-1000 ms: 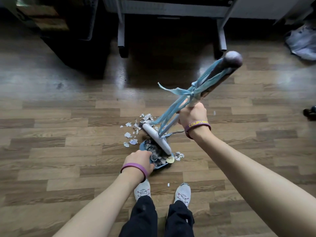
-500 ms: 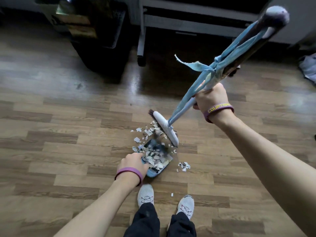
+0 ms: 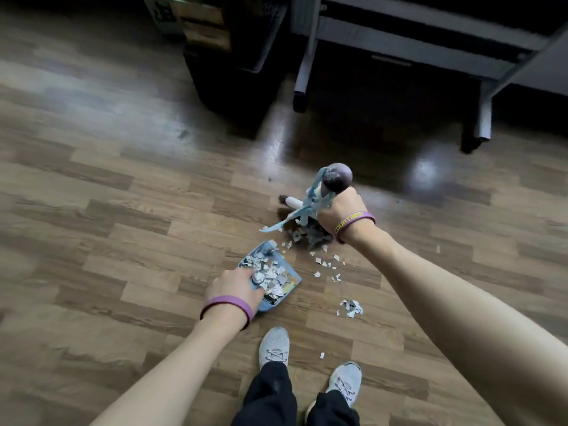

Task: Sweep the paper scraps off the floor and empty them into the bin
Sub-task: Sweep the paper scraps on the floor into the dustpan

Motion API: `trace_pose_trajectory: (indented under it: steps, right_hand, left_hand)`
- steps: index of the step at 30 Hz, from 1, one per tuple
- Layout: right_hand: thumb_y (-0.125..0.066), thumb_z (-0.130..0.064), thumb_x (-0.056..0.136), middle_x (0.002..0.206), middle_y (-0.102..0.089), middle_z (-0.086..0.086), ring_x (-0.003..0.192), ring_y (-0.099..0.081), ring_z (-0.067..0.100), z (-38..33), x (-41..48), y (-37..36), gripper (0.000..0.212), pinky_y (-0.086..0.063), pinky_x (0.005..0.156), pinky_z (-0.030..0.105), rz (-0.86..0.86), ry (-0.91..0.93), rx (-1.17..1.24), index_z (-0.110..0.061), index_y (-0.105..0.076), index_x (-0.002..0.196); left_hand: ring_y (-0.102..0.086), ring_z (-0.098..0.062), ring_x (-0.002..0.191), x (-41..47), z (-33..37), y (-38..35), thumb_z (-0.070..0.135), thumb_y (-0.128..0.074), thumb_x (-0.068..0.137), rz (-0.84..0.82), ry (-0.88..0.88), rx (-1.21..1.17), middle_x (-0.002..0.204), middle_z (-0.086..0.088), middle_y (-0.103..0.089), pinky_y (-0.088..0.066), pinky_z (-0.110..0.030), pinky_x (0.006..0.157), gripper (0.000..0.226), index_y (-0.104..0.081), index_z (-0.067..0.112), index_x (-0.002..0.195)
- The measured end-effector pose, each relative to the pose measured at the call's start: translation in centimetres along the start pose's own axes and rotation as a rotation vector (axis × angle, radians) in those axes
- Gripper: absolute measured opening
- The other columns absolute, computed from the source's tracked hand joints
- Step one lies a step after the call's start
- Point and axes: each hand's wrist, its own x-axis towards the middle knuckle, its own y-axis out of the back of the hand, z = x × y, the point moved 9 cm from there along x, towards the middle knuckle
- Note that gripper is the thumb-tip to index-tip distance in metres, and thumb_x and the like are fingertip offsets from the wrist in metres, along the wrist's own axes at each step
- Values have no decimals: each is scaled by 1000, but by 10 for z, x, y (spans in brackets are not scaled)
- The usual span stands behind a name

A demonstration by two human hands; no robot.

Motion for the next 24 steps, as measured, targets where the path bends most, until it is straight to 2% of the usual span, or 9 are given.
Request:
trace_pose_trajectory:
  steps: [3, 8, 11, 13, 16, 18, 20, 23, 24]
  right_hand:
    - [-46, -24, 90, 107, -63, 31, 98, -57, 48, -10, -9, -20, 29, -45, 77, 40, -24, 3, -37, -1, -62, 93]
    - [-28, -33, 70, 101, -66, 28, 93, -57, 47, -17, -13, -23, 51, -49, 76, 43, 64, 64, -14, -3, -63, 90]
    - [-37, -31, 72, 100, -68, 20, 93, -60, 40, -11, -12, -27, 39, -49, 74, 36, 30, 73, -44, -9, -64, 90]
    - [-43, -28, 74, 98, -68, 13, 91, -61, 33, -13, -18, -30, 28, -40, 67, 30, -31, 105, -93, -16, -62, 91]
    - [-49, -23, 77, 82, -61, 6, 77, -55, 25, -24, -28, -17, 5, -30, 61, 24, -35, 148, -75, -27, -52, 78]
    - [-54, -17, 77, 74, -54, -3, 67, -49, 17, -30, -34, 0, 15, -28, 55, 23, -10, 137, -50, -27, -45, 69]
    - [-55, -12, 71, 67, -56, -6, 58, -51, 14, -32, -38, 23, 18, -35, 51, 24, 22, 74, 60, -21, -46, 59]
    - [-51, -10, 67, 60, -62, 4, 55, -60, 17, -45, -45, 57, 15, -54, 52, 26, 59, 16, 211, -19, -52, 55]
    - [-49, -10, 66, 59, -63, 7, 54, -62, 21, -54, -47, 68, 13, -57, 52, 32, 78, 38, 215, -16, -54, 55]
  left_hand:
    - [-63, -34, 105, 1, -5, 0, 35, -52, 85, -13, 10, -13, 110, -10, -69, -49, -32, 83, 25, -66, 24, 102]
    - [-63, -33, 104, 5, -8, -3, 32, -51, 83, -14, 12, -54, 109, -11, -69, -49, -33, 83, 25, -68, 21, 99]
    - [-62, -34, 107, 2, -7, -5, 31, -49, 84, -38, 22, -69, 112, -10, -69, -49, -34, 85, 27, -68, 21, 101]
    - [-62, -34, 107, -3, -7, -3, 30, -49, 83, -47, 29, -78, 112, -10, -68, -49, -35, 86, 26, -68, 21, 98]
    - [-62, -34, 108, -16, -12, 3, 29, -48, 86, -63, 48, -108, 112, -10, -68, -49, -35, 88, 24, -67, 21, 98]
    - [-61, -34, 109, -24, -18, 7, 28, -46, 87, -69, 66, -129, 114, -10, -67, -48, -35, 88, 25, -66, 21, 100]
    - [-61, -33, 109, -32, -25, 11, 28, -44, 87, -84, 86, -152, 116, -10, -67, -48, -34, 88, 26, -66, 22, 101]
    - [-61, -33, 107, -47, -39, 23, 26, -46, 85, -92, 134, -203, 114, -10, -67, -48, -33, 86, 23, -65, 22, 98]
    - [-61, -33, 107, -53, -42, 29, 25, -47, 85, -90, 148, -221, 114, -10, -67, -47, -32, 86, 22, -65, 21, 97]
